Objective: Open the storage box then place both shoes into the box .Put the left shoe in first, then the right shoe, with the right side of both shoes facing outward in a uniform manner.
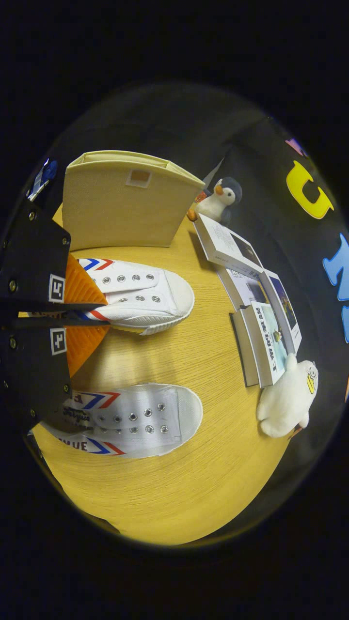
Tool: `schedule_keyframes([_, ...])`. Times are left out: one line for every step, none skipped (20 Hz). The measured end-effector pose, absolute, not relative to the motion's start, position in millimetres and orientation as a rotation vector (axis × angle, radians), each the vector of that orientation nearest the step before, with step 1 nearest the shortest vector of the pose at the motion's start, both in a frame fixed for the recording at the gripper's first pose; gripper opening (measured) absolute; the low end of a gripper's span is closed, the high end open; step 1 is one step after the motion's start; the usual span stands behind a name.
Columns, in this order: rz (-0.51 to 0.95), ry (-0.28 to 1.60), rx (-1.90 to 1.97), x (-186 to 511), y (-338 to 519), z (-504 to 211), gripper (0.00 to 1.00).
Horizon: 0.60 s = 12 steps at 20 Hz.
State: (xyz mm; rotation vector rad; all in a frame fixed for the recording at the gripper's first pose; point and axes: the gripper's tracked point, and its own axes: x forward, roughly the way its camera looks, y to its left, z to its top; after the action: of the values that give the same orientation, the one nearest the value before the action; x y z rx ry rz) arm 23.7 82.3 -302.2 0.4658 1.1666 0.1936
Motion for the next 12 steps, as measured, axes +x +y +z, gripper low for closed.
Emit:
schedule_keyframes([0.200, 1.158, 0.468, 24.6, 84.6, -293.2, 0.05])
schedule_keyframes([0.209, 1.149, 0.468, 26.0, 88.1, -284.8, 0.05])
schedule_keyframes([0.216, 1.141, 0.469, 27.6, 90.6, -276.4, 0.05])
schedule_keyframes([0.223, 1.130, 0.470, 30.4, 94.6, -265.8, 0.05])
schedule_keyframes([0.231, 1.119, 0.470, 33.0, 98.6, -255.8, 0.05])
schedule_keyframes([0.237, 1.108, 0.474, 34.8, 103.3, -245.4, 0.05])
schedule_keyframes([0.242, 1.096, 0.477, 37.4, 107.8, -235.3, 0.05])
schedule_keyframes([0.243, 1.088, 0.478, 39.3, 110.9, -226.8, 0.05])
schedule_keyframes([0.244, 1.081, 0.478, 41.9, 114.5, -217.8, 0.05])
schedule_keyframes([0.245, 1.074, 0.480, 44.4, 119.4, -209.1, 0.05])
schedule_keyframes([0.247, 1.066, 0.483, 47.7, 124.2, -201.2, 0.05])
schedule_keyframes([0.252, 1.056, 0.489, 50.2, 130.0, -192.8, 0.05])
